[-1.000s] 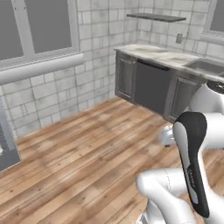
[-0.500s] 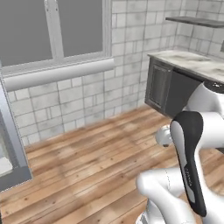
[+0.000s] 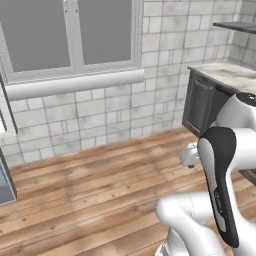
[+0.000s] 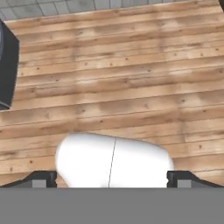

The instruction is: Pick up the tangerine and kiwi from the fridge and place one fruit on each plate on the dining counter.

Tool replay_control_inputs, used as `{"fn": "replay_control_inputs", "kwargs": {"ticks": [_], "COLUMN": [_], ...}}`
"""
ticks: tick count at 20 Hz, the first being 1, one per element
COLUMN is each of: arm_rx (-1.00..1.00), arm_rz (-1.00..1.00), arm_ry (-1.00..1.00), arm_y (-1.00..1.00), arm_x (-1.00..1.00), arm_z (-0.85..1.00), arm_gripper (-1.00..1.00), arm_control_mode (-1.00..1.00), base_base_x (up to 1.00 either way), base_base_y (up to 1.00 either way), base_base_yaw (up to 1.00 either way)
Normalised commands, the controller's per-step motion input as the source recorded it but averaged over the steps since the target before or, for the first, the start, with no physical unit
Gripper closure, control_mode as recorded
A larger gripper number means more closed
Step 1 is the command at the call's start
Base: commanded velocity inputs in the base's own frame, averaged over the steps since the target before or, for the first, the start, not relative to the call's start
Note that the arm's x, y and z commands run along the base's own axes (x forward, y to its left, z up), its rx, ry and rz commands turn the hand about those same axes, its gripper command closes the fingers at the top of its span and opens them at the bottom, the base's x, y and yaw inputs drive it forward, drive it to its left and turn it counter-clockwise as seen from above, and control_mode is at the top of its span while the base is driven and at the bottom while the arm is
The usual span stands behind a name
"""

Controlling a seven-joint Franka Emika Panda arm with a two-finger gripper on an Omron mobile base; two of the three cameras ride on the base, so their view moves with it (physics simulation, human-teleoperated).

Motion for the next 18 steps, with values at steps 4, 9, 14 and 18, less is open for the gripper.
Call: {"fn": "replay_control_inputs", "kwargs": {"ticks": [4,9,14,18], "arm_rx": [0.0,0.0,0.0,0.0], "arm_rz": [0.0,0.0,0.0,0.0], "arm_ry": [0.0,0.0,0.0,0.0], "arm_y": [0.0,0.0,0.0,0.0], "arm_x": [0.0,0.0,0.0,0.0], "arm_z": [0.0,0.0,0.0,0.0], "arm_gripper": [-1.0,-1.0,-1.0,-1.0], "arm_control_mode": [1.0,1.0,1.0,1.0], "base_base_x": [0.29,0.55,0.78,1.0], "base_base_y": [-0.48,-0.4,-0.36,-0.58], "base_base_yaw": [0.42,0.55,0.63,0.56]}}
